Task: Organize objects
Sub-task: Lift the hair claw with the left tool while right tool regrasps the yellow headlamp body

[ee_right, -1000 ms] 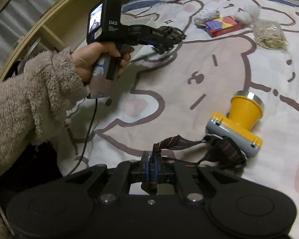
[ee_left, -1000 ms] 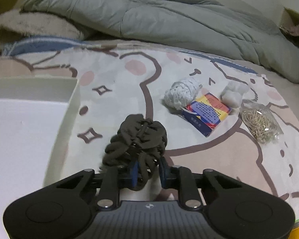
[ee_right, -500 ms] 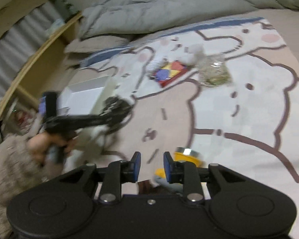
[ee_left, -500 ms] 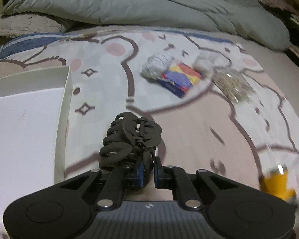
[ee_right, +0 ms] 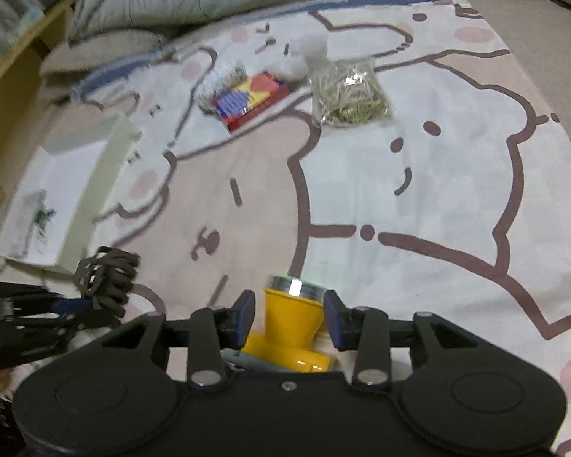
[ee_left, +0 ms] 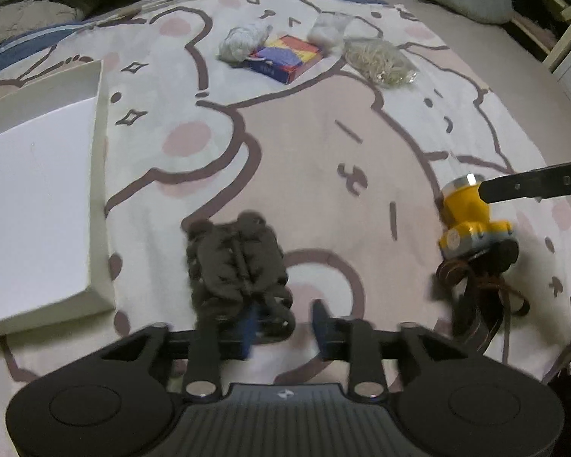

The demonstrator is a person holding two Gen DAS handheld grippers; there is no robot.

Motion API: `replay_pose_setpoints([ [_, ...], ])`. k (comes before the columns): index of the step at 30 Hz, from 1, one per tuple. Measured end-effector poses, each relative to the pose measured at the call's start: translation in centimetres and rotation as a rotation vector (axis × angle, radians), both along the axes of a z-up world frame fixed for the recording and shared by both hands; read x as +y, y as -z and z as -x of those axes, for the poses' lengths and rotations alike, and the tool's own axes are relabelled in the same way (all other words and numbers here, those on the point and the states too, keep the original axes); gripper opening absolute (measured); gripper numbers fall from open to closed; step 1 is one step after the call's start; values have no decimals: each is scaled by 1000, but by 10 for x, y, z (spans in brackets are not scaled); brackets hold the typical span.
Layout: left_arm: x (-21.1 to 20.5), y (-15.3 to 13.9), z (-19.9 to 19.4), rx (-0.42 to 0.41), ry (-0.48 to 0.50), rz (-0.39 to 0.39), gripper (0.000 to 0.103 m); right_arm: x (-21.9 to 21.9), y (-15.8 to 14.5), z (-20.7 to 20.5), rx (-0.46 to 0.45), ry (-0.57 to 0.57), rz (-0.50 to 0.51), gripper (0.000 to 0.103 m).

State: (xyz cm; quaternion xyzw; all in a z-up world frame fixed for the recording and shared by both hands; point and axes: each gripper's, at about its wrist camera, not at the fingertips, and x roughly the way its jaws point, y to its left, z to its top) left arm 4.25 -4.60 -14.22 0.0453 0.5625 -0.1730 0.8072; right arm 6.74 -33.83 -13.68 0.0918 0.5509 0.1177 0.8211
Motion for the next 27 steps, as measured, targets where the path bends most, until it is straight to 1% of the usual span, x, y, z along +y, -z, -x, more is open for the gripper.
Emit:
replay_pose_setpoints([
  [3,4,-1,3,-3,11,-22,40,8,8,-1,25,-12,50,44],
  [8,11,-2,1,1,9,-48,45,12,22,-4,68,-1,68,45],
  [13,8,-2,2,21,34,-25,48,16,36,-7,91,5,36,43],
  [15,5,-4,5,21,46,-16,49,15,39,-8,94,35,5,43],
  [17,3,-6,7,22,57,-5,50,9,40,-7,111,127,-43,43],
  [18,1,-6,8,24,61,3,50,4,41,-5,120,185,-82,42],
  [21,-3,-8,10,20,70,8,52,-17,47,3,170,400,-254,41],
  [22,-3,-8,11,20,72,11,52,-25,50,9,184,496,-322,41],
  [24,-5,-9,11,23,73,16,52,-37,54,19,194,649,-424,40],
  [27,-7,-9,12,24,79,24,52,-46,52,29,171,773,-476,41],
])
